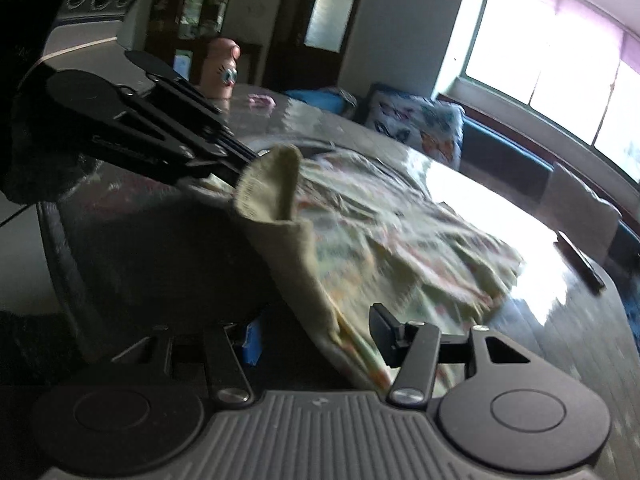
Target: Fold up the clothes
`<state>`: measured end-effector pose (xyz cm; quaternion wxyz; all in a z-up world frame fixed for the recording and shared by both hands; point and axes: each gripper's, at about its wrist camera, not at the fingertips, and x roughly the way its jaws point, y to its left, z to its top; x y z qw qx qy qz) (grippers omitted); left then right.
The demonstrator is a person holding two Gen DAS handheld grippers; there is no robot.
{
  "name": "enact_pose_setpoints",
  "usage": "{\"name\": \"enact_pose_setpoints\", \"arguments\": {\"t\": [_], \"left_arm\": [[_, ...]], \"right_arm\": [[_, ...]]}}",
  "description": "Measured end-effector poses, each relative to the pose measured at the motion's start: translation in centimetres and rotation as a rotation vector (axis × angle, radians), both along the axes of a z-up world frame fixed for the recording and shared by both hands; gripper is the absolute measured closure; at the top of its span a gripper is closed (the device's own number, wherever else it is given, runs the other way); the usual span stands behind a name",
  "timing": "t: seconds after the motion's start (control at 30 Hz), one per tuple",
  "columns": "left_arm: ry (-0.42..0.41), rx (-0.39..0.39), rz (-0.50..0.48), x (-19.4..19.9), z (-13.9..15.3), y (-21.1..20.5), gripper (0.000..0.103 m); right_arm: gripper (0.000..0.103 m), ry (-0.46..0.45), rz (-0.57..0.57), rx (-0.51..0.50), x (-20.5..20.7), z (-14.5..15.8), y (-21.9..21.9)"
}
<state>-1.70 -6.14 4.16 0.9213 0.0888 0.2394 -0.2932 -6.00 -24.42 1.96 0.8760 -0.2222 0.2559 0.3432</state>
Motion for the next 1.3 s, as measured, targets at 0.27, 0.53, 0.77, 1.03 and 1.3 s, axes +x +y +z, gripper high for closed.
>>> {"name": "enact_pose_setpoints", "arguments": {"t": [0.27, 0.53, 0.77, 1.03, 1.3], "left_arm": [[0.011, -0.004, 0.043, -1.1, -0.2, 1.4, 0.091], [-0.08, 0.127, 0.109, -4.3, -1.3, 2.9, 0.06], [-0.119, 0.247, 0.158, -4.2, -3.1, 3.7, 0.06], [-0.174, 0.317, 0.139, -4.2, -3.6, 4.4, 0.094], [-0.125, 0.307, 0.074, -10.0, 0.3, 4.8, 0.095]], "right_arm": [[0.082, 0.158, -0.017, 0.126, 3.6, 0.9, 0.1], [0.087, 0.206, -0.058, 0.209, 5.1, 2.6, -0.4], [0.088, 0.175, -0.067, 0.215, 5.4, 3.3, -0.3], [0.092, 0.132, -0.066, 0.208, 4.2, 3.6, -0.1], [0.094, 0.117, 0.032, 0.174, -1.1, 6.7, -1.6]]}}
